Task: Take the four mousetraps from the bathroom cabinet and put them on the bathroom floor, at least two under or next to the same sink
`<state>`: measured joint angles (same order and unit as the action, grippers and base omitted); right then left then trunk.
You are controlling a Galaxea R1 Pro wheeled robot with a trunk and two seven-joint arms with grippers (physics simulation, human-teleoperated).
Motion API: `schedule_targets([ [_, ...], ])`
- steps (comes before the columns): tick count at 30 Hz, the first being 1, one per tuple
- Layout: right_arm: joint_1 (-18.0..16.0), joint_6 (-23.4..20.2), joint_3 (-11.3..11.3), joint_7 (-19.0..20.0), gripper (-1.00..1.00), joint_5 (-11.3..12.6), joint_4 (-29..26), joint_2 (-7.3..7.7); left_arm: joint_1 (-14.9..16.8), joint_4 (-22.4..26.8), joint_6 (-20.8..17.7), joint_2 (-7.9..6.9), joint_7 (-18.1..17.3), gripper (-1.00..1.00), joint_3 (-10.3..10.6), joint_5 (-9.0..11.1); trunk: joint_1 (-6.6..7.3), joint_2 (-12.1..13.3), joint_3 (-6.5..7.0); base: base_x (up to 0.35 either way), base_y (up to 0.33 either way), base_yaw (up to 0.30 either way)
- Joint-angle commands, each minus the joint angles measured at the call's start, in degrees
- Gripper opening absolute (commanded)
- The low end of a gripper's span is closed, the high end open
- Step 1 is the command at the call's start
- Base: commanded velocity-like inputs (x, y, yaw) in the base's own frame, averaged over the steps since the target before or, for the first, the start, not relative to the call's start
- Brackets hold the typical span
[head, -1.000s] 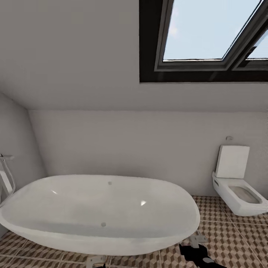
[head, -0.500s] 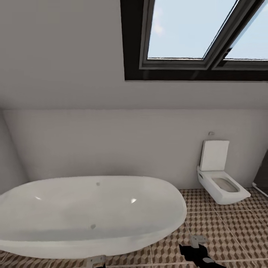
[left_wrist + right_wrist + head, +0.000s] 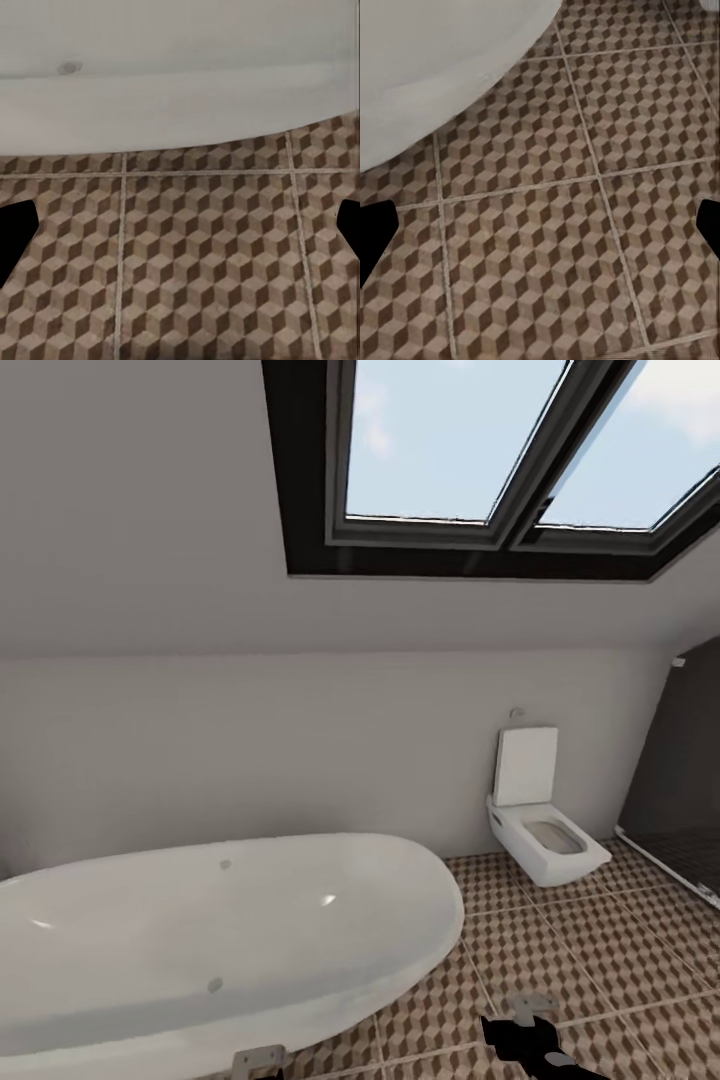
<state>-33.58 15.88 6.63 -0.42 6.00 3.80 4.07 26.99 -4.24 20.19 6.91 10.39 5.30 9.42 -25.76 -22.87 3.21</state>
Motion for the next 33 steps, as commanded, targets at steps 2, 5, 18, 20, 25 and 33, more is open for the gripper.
schedule_targets([
  [2, -0.1, 0.4, 0.5, 0.0, 1.0, 0.6, 0.2, -0.03, 0.1, -0.2, 0.4, 0.03, 0.1, 1.0, 0.5, 0.5, -0.03, -0.1, 0.01, 0.0, 0.0, -0.275],
  [5, -0.1, 0.4, 0.5, 0.0, 1.0, 0.6, 0.2, -0.03, 0.1, -0.2, 0.4, 0.03, 0.1, 1.0, 0.5, 0.5, -0.03, -0.1, 0.06, 0.0, 0.0, -0.275],
  [18, -0.1, 0.4, 0.5, 0.0, 1.0, 0.6, 0.2, -0.03, 0.1, -0.2, 0.4, 0.03, 0.1, 1.0, 0.5, 0.5, -0.03, -0.1, 0.31, 0.0, 0.0, -0.275],
  [20, -0.1, 0.4, 0.5, 0.0, 1.0, 0.6, 0.2, -0.03, 0.1, -0.2, 0.4, 0.03, 0.1, 1.0, 0.5, 0.5, -0.03, -0.1, 0.34, 0.0, 0.0, -0.275],
  [25, -0.1, 0.4, 0.5, 0.0, 1.0, 0.6, 0.2, -0.03, 0.1, -0.2, 0.4, 0.03, 0.1, 1.0, 0.5, 0.5, -0.03, -0.1, 0.37, 0.0, 0.0, -0.275],
  [33, -0.1, 0.4, 0.5, 0.0, 1.0, 0.6, 0.2, -0.03, 0.1, -0.2, 0.4, 0.03, 0.1, 1.0, 0.5, 0.5, -0.03, -0.1, 0.38, 0.0, 0.0, -0.275],
])
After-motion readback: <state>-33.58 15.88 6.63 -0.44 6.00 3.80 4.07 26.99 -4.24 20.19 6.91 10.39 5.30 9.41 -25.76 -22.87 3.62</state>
